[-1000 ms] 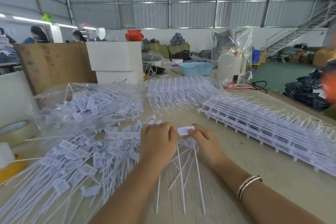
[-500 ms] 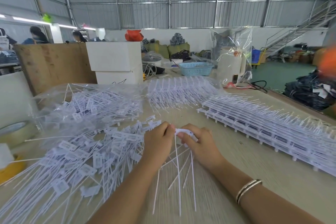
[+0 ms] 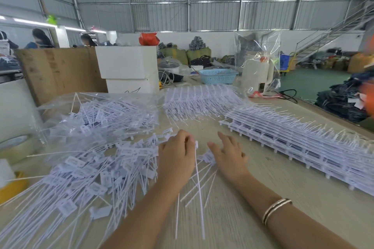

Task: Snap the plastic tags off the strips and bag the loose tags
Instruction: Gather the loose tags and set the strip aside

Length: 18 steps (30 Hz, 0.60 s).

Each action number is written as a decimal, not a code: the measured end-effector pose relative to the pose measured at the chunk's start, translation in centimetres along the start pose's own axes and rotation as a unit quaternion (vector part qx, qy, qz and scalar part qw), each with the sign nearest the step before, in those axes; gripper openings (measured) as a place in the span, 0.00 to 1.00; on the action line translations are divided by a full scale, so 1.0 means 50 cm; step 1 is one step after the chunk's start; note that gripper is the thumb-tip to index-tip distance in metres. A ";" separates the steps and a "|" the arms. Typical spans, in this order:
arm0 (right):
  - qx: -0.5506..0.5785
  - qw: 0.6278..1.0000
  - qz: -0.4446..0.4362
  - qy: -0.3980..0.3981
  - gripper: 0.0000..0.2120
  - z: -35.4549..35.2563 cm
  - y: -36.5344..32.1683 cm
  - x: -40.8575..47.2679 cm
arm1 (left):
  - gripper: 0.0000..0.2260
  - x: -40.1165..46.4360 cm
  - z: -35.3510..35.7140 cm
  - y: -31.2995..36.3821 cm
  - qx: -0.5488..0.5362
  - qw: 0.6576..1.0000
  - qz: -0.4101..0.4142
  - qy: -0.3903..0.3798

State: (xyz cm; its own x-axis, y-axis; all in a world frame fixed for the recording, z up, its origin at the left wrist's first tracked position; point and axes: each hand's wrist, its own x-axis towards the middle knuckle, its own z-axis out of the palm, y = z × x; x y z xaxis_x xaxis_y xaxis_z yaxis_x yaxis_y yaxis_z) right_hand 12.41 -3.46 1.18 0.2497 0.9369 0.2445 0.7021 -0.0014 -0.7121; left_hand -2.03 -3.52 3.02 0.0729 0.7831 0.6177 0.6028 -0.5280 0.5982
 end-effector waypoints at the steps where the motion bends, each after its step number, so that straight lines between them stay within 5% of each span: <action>1: 0.039 0.999 -0.034 0.016 0.19 -0.004 -0.006 -0.006 | 0.05 -0.002 0.000 0.002 -0.008 1.000 -0.005 -0.003; 5: 0.109 0.983 -0.145 0.002 0.17 -0.008 -0.034 -0.035 | 0.07 -0.006 0.004 0.008 -0.036 0.999 -0.012 -0.007; 11: 0.141 0.976 -0.161 -0.034 0.09 -0.006 -0.034 -0.029 | 0.09 -0.002 -0.002 0.009 -0.064 0.997 -0.029 -0.035; 15: 0.257 0.964 -0.062 -0.003 0.09 -0.016 -0.024 -0.022 | 0.09 0.005 -0.009 -0.003 0.098 0.995 0.000 -0.013; 18: 0.260 0.962 -0.077 -0.003 0.11 -0.018 -0.017 -0.021 | 0.11 0.003 -0.005 -0.008 0.158 0.987 -0.013 -0.030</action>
State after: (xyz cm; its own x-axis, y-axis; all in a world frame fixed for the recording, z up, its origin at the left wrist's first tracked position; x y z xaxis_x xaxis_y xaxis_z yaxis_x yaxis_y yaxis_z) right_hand 12.15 -4.76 2.15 0.1646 0.9136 0.3718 0.3009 0.3124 -0.9010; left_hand -2.49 -3.28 2.99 0.0948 0.8180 0.5673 0.8226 -0.3853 0.4182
